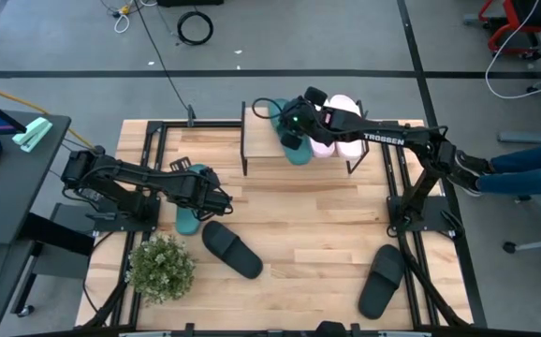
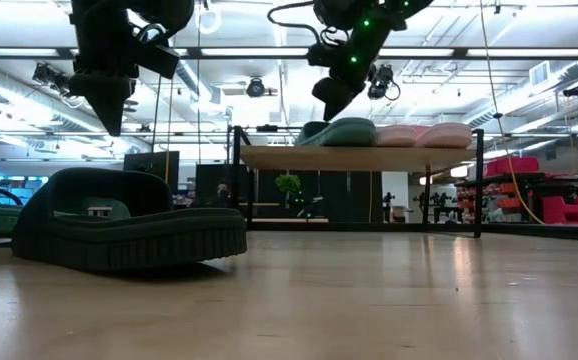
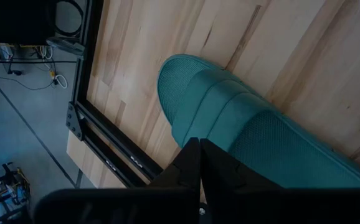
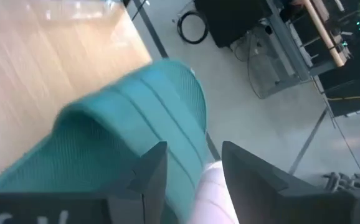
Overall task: Pick and place slides into the shelf
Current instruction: Put the right green slipper on the shelf
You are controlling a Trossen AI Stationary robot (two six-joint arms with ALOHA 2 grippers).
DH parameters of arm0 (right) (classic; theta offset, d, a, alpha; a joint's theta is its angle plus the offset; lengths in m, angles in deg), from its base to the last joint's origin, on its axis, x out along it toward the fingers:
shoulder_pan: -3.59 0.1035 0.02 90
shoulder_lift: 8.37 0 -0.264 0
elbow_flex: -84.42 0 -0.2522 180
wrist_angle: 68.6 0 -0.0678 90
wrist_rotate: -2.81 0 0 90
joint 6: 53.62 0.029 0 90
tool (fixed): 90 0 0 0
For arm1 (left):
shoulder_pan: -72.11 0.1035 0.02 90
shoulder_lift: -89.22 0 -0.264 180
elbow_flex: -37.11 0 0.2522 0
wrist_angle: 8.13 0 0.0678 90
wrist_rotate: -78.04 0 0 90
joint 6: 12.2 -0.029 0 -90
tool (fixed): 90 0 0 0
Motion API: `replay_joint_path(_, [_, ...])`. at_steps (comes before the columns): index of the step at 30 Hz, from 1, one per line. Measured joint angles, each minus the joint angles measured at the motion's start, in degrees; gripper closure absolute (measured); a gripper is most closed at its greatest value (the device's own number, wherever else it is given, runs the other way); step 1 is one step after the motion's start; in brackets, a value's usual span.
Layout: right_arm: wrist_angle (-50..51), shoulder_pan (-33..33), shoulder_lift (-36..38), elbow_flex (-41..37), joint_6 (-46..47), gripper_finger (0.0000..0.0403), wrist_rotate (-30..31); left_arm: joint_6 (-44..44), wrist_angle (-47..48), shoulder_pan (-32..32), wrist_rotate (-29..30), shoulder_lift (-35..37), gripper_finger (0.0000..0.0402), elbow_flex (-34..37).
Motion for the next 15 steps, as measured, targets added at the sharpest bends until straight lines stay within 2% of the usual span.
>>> replay_joint_path(6, [6.2,2.0,0.1,0.0,1.9,0.0244,4.5,0.0,0.0,0.0,0.0,0.0,0.0377,0.0])
replay_joint_path(15, [9.9,7.3,0.1,0.0,3.3,0.0244,4.1,0.0,-0.3,0.0,0.0,0.0,0.0388,0.0])
